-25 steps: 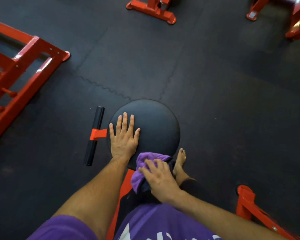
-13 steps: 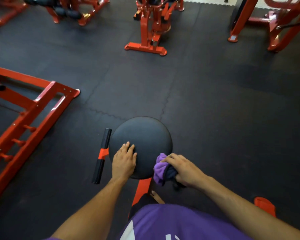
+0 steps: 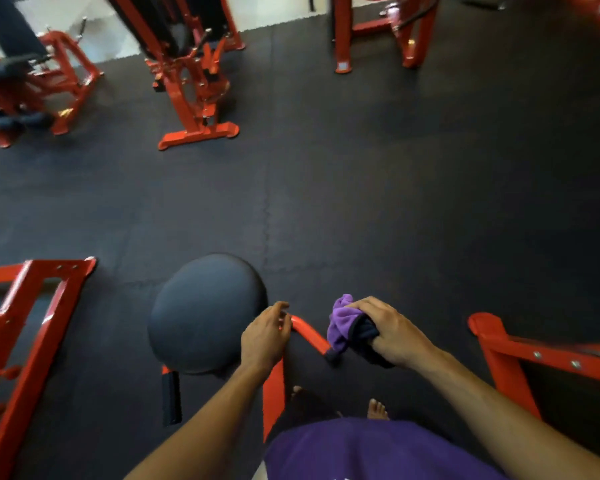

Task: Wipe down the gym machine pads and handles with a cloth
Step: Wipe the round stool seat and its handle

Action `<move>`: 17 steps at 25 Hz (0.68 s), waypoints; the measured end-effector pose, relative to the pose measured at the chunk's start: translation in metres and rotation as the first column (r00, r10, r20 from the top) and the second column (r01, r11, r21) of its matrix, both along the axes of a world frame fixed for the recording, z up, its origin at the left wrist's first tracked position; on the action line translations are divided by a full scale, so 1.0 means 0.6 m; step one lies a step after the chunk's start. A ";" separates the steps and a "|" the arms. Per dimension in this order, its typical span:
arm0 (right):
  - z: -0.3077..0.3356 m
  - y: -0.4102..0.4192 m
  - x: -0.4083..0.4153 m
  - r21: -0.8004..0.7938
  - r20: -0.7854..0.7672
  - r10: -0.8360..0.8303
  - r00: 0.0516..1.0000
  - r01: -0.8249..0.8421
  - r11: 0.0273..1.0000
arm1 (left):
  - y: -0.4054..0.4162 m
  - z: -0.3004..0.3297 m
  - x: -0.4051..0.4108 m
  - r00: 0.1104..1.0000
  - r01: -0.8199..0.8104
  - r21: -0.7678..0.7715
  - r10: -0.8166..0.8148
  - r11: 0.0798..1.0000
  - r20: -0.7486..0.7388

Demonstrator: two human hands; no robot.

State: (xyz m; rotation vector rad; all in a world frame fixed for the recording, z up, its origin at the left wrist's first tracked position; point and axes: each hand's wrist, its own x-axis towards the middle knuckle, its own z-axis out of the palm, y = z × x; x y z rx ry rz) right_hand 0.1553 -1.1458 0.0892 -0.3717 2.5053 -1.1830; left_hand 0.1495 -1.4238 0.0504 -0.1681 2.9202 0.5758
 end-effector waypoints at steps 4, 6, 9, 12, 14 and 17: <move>0.006 0.124 0.068 -0.004 -0.002 -0.291 0.957 0.291 0.957 | 0.146 -0.003 -0.031 0.969 0.232 0.099 -0.239 0.968 0.067; 0.011 0.172 0.111 0.010 -0.003 -0.430 0.903 0.430 0.903 | 0.205 0.000 -0.042 0.925 0.354 0.120 -0.366 0.928 0.099; 0.022 0.222 0.183 0.023 -0.037 -0.605 0.795 0.606 0.795 | 0.272 0.000 -0.057 0.836 0.525 0.147 -0.540 0.839 0.100; 0.036 0.242 0.275 0.035 -0.062 -0.774 0.630 0.776 0.630 | 0.343 -0.003 -0.059 0.689 0.696 0.178 -0.717 0.695 0.106; 0.050 0.235 0.343 0.047 -0.051 -0.871 0.488 0.873 0.486 | 0.394 0.002 -0.048 0.579 0.788 0.185 -0.809 0.587 0.101; 0.055 0.217 0.448 0.075 -0.056 -0.961 0.270 0.961 0.266 | 0.465 0.001 -0.009 0.390 0.897 0.203 -0.919 0.392 0.051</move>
